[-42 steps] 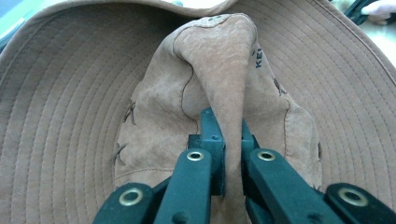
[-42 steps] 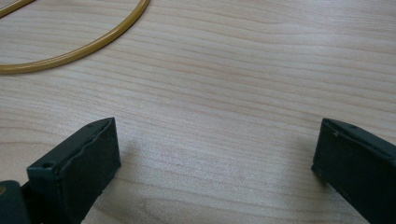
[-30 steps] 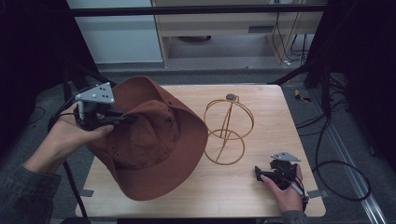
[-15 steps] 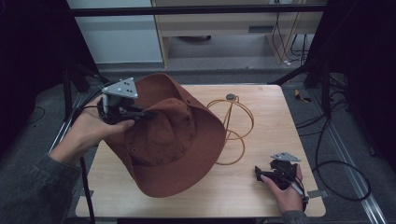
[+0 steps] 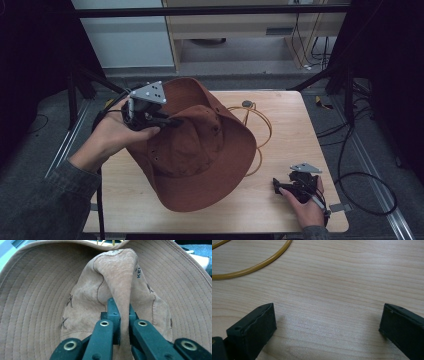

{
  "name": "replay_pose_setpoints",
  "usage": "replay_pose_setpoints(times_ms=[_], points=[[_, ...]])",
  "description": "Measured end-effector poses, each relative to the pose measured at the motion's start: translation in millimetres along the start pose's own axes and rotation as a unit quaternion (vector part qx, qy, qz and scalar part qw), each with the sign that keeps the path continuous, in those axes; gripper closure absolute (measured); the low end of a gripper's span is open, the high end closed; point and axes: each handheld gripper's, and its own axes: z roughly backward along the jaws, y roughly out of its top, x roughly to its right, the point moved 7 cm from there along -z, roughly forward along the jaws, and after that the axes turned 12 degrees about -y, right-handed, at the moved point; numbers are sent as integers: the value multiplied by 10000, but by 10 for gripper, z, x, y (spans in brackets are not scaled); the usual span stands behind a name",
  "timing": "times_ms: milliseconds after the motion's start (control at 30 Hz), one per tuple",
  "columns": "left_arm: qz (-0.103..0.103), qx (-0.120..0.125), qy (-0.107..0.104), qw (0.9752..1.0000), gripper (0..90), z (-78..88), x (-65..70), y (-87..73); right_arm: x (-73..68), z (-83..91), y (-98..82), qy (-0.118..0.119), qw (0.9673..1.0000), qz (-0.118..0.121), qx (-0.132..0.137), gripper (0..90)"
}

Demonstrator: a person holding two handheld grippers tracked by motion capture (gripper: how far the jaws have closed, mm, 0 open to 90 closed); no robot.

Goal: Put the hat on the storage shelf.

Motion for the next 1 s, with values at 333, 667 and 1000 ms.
replay_pose_setpoints(times_ms=[333, 667, 1000], points=[[-100, -179, 61, 9998, 887, -93, -12, 244, 2, 4, -1, 14, 10000, 15, -14, 7], [-174, -252, 101, 9995, 887, -178, 16, 413, -3, 2, -1, 9, 10000, -2, -11, 8], [-250, -214, 156, 9993, 887, -257, 26, 617, -3, 2, -1, 10, 10000, -3, -13, 8]])
